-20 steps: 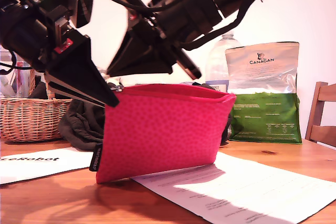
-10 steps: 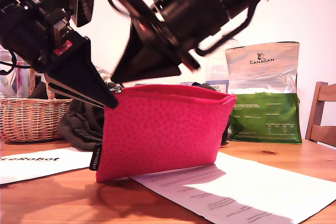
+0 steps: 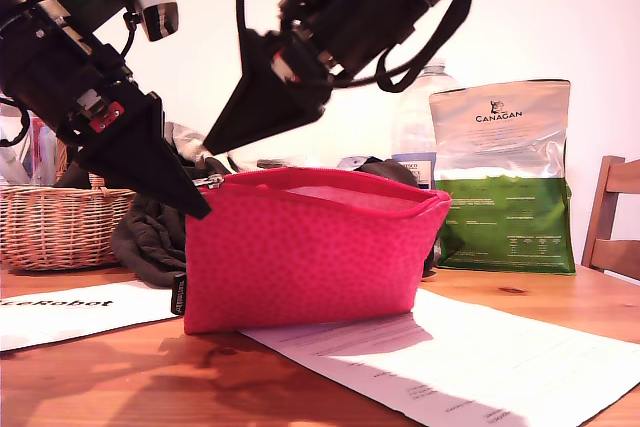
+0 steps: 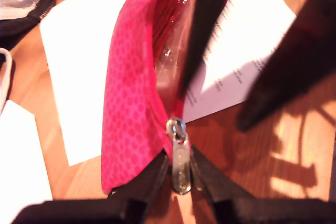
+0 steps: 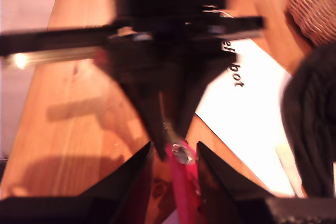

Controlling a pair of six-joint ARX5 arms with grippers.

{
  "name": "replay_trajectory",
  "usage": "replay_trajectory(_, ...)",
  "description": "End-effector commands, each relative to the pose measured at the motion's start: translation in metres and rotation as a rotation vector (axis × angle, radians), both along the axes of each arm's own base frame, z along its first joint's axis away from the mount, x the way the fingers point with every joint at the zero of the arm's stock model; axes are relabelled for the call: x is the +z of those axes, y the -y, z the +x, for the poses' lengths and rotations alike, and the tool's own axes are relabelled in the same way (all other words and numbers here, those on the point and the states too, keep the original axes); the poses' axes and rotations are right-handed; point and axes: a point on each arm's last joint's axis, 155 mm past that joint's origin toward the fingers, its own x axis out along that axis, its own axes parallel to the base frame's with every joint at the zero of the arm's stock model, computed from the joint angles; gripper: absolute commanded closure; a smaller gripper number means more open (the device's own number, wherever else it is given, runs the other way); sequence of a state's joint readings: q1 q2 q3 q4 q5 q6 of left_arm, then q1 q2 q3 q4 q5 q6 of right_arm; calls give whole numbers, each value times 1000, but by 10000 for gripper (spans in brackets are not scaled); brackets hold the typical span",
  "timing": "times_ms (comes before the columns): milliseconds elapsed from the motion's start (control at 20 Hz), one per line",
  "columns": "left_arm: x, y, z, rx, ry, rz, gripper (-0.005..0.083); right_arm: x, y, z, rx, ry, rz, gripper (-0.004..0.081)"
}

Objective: Close the zipper in the zip bag in front of you

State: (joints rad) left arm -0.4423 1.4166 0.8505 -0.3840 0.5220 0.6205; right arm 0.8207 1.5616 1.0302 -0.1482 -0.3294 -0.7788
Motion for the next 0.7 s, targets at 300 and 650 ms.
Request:
replay_trajectory(300, -4, 8, -1, -58, 55, 29, 795, 6, 2, 4, 28, 109, -35, 543)
replay_trajectory(650, -6, 12, 3, -96, 147, 98, 795, 3, 5, 7, 8, 112, -53, 543)
